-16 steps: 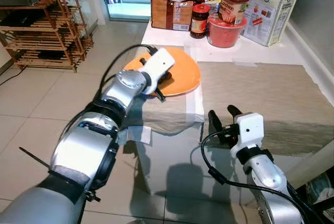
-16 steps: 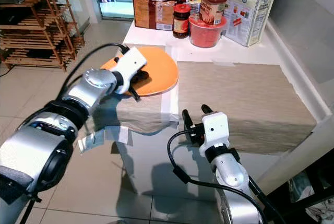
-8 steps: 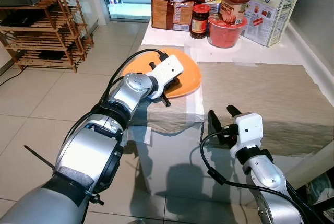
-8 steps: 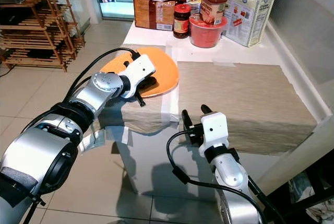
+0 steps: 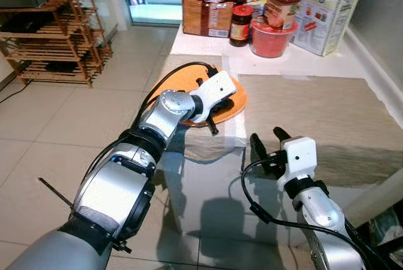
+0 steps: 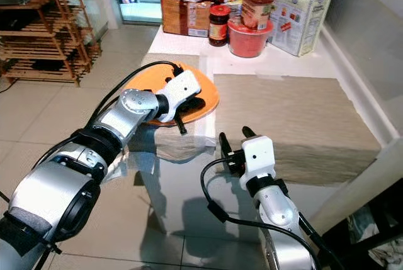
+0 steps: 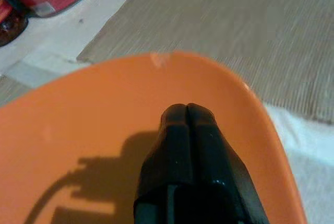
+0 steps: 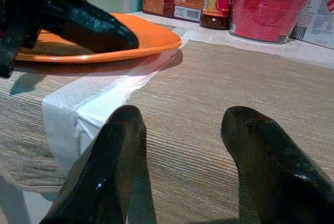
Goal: Setting the table
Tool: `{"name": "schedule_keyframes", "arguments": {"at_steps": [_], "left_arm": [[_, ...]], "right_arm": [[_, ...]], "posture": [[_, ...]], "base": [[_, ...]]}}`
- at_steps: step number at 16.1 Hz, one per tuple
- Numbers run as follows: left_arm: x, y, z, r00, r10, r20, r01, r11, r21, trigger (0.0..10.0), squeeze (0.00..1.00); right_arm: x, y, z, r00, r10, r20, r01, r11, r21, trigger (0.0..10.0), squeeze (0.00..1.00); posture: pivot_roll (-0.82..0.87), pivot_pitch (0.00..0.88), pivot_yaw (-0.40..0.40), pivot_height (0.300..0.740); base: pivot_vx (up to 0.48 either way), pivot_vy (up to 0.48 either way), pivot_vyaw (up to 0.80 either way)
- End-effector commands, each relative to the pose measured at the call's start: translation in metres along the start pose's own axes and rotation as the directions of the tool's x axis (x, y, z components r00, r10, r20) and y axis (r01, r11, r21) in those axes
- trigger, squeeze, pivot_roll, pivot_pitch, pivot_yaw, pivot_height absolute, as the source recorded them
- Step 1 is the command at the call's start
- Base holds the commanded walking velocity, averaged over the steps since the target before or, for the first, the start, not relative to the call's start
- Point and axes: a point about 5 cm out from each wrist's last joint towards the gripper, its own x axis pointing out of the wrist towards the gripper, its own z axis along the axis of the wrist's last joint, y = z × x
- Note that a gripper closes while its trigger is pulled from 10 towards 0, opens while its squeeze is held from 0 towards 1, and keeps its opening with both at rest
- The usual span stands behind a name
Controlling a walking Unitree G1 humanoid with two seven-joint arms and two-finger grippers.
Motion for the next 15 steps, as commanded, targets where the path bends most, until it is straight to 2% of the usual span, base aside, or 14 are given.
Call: {"name": "schedule_keyframes", "arguments": {"at_steps": [1,4,5,6,7,9,11,15], "left_arm": [[-0.006,0.017,0.029,0.991,0.074,0.114,-0.076,0.997,0.012,10.0,0.0],[-0.024,0.046,0.058,0.947,0.217,0.238,-0.214,0.976,-0.035,10.0,0.0],[-0.037,0.06,0.055,0.931,0.284,0.231,-0.281,0.959,-0.044,10.0,0.0],[-0.04,0.063,0.051,0.929,0.297,0.22,-0.295,0.955,-0.044,10.0,0.0],[-0.044,0.066,0.046,0.929,0.308,0.204,-0.308,0.951,-0.033,10.0,0.0],[-0.063,0.071,0.006,0.931,0.346,0.113,-0.356,0.931,0.081,10.0,0.0],[-0.079,0.071,-0.021,0.927,0.371,0.059,-0.374,0.926,0.058,10.0,0.0],[-0.085,0.065,-0.039,0.926,0.377,0.032,-0.377,0.926,0.021,10.0,0.0]], "right_arm": [[0.0,0.0,-0.006,1.0,0.01,-0.03,-0.01,1.0,0.004,10.0,0.0],[0.002,0.0,-0.005,1.0,0.007,-0.022,-0.007,1.0,0.005,10.0,0.0],[0.004,-0.001,-0.003,1.0,-0.001,-0.016,0.001,1.0,0.004,10.0,0.0],[0.004,-0.002,-0.003,1.0,-0.001,-0.015,0.001,1.0,0.003,10.0,0.0],[0.005,-0.002,-0.003,1.0,-0.001,-0.014,0.001,1.0,0.003,10.0,0.0],[0.006,-0.003,-0.003,1.0,0.0,-0.011,0.0,1.0,0.0,10.0,0.0],[0.007,-0.003,-0.003,1.0,0.005,-0.01,-0.005,1.0,-0.001,10.0,0.0],[0.009,-0.001,-0.004,1.0,0.018,-0.014,-0.018,1.0,0.0,10.0,0.0]], "posture": [[-0.03,0.0,0.025,0.74],[-0.02,0.0,0.026,0.74],[-0.02,0.0,0.027,0.74],[-0.02,0.0,0.027,0.74],[-0.01,0.0,0.026,0.74],[0.0,0.0,0.024,0.74],[0.01,0.0,0.015,0.74],[0.02,0.0,0.006,0.74]], "base": [[0.0,0.0,0.0],[0.0,0.0,0.0],[0.0,0.0,0.0],[0.0,0.0,0.0],[0.0,0.0,0.0],[0.0,0.0,0.0],[0.0,0.0,0.0],[0.0,0.0,0.0]]}}
